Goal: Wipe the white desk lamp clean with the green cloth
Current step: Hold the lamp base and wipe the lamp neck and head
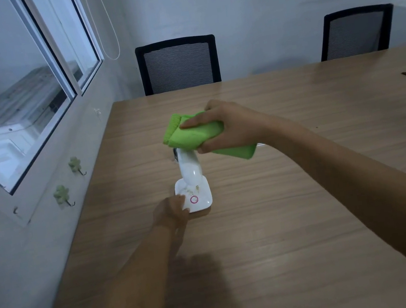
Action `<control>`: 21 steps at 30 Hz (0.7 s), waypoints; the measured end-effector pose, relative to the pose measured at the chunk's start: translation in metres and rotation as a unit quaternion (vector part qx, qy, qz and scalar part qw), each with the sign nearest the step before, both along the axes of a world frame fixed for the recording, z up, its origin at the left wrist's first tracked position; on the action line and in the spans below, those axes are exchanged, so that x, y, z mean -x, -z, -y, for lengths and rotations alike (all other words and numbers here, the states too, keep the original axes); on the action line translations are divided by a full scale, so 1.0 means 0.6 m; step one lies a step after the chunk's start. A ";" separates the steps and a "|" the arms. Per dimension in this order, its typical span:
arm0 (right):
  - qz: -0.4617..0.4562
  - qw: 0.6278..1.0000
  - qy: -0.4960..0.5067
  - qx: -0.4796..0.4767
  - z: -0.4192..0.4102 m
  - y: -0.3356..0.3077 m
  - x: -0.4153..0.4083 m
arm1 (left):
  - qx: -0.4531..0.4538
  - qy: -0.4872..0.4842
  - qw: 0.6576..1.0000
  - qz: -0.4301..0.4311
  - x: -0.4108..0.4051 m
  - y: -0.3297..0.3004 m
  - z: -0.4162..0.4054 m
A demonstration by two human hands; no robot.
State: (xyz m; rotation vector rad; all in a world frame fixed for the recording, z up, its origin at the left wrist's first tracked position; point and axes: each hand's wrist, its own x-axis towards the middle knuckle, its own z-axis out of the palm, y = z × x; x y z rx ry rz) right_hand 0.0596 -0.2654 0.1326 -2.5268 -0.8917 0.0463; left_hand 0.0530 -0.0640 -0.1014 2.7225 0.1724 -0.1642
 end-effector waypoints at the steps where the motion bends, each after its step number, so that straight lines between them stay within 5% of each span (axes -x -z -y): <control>1: -0.007 1.000 -0.006 0.017 -0.004 0.002 -0.001 | -0.003 -0.004 1.000 -0.001 0.000 -0.002 0.001; 10: -0.086 0.978 -0.133 0.138 0.018 -0.018 0.080 | 0.072 -0.062 0.995 0.011 -0.008 0.032 0.000; 15: -0.026 0.998 -0.040 0.037 0.010 -0.042 0.032 | 0.033 -0.038 0.998 -0.023 -0.015 0.016 0.003; 21: -0.023 0.993 -0.029 0.113 -0.021 -0.023 0.015 | -0.023 0.008 1.000 -0.013 -0.015 0.010 -0.004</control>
